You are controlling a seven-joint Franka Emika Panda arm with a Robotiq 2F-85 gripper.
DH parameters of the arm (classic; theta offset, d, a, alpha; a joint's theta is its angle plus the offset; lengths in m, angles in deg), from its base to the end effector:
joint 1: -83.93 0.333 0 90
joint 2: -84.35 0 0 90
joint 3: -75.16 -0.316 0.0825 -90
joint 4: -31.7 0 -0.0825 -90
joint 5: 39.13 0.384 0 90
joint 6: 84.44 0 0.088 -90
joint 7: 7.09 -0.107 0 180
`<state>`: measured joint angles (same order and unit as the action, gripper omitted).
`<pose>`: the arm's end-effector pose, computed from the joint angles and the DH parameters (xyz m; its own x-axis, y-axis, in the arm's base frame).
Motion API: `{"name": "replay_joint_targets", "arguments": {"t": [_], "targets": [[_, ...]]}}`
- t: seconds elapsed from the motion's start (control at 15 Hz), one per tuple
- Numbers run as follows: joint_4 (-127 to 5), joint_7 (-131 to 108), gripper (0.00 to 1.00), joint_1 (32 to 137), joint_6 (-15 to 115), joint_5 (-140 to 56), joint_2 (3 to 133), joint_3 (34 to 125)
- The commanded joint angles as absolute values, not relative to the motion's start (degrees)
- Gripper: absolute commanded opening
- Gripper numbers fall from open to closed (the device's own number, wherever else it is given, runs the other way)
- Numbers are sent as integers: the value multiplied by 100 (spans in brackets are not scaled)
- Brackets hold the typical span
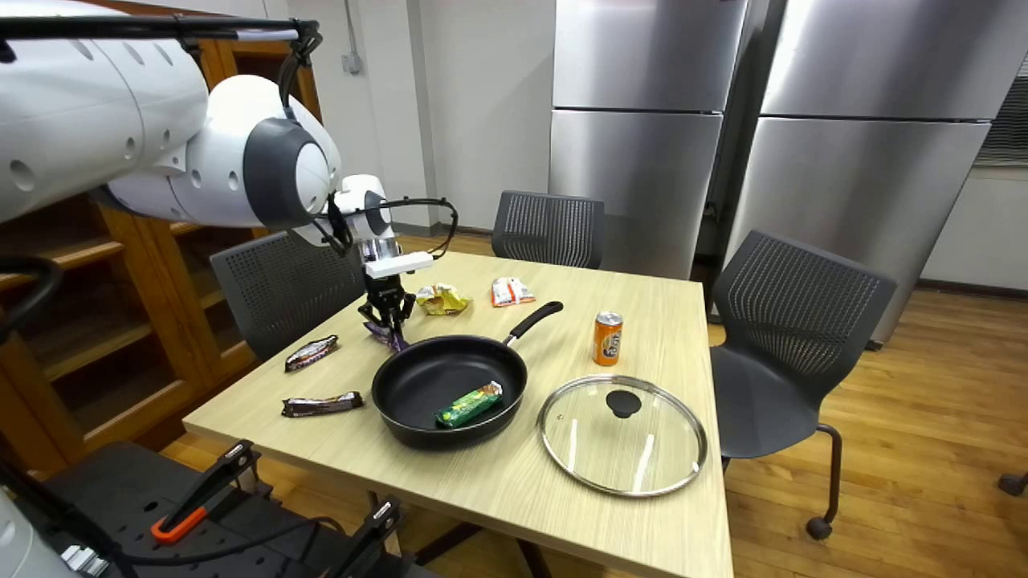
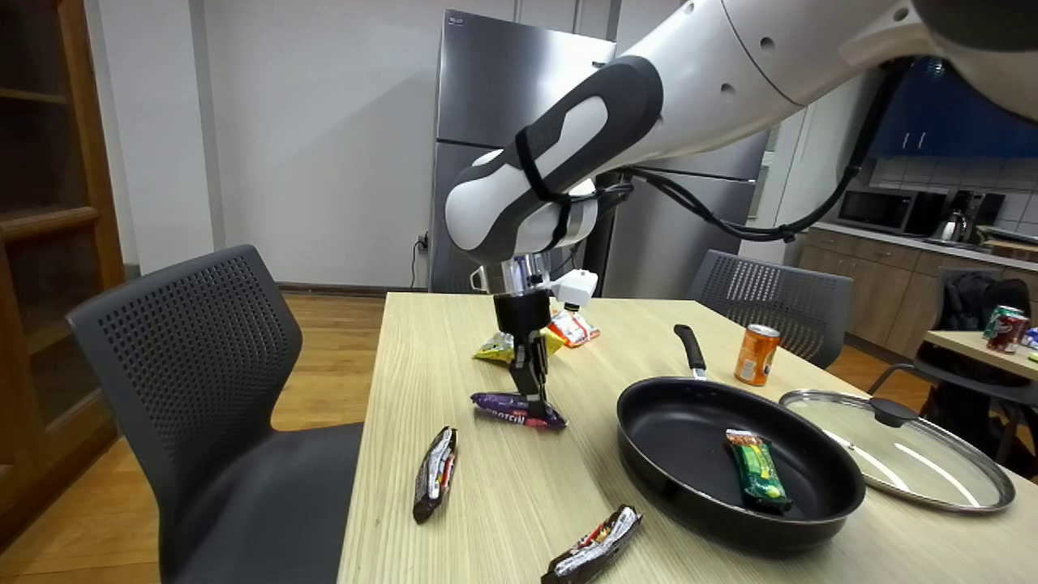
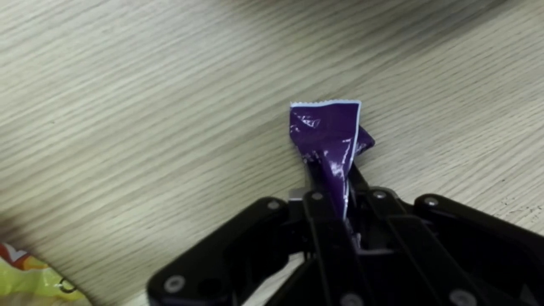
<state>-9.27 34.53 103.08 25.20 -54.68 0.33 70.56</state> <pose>0.6974 0.2561 0.0067 0.3317 0.8965 -0.2936 0.9278 -0.3664 -0.0707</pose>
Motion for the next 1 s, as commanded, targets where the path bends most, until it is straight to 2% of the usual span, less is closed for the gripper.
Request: {"name": "replay_joint_targets", "arguments": {"t": [0.0, 0.93], "targets": [[-661, 3618, 4, 10395, 2290, -5484, 32, 7110], [-700, 3496, 3, 10326, 2359, -5525, 567, 7309]]}}
